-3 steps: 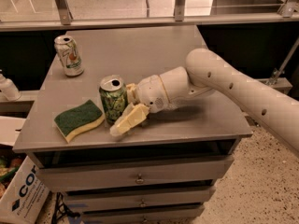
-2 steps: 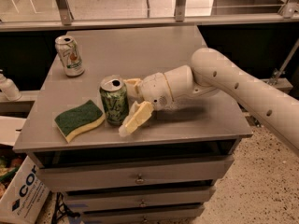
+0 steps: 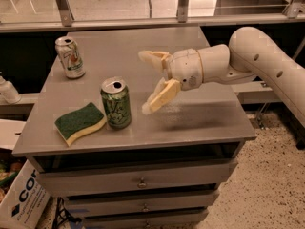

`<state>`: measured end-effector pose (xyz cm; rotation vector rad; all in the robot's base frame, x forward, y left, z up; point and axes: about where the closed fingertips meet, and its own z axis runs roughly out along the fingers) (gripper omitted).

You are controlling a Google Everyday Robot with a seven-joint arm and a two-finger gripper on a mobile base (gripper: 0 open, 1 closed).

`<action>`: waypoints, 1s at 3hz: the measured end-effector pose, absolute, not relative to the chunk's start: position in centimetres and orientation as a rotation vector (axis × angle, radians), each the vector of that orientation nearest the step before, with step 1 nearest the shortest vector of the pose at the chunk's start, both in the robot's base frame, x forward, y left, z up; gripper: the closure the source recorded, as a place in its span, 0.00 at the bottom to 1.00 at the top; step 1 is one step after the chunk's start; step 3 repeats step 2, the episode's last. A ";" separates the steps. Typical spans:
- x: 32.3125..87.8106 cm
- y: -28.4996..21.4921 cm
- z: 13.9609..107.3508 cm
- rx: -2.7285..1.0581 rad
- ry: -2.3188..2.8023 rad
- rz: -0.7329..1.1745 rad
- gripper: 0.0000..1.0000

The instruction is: Move green can near sponge

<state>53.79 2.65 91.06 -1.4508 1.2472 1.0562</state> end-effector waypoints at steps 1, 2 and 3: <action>54.6 -1.0 94.2 -1.413 1.226 0.964 0.00; 54.6 -1.0 94.2 -1.413 1.226 0.964 0.00; 54.6 -1.0 94.2 -1.413 1.226 0.964 0.00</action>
Offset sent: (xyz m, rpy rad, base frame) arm 0.0059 -0.0300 0.0250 0.0120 -0.0554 -0.0528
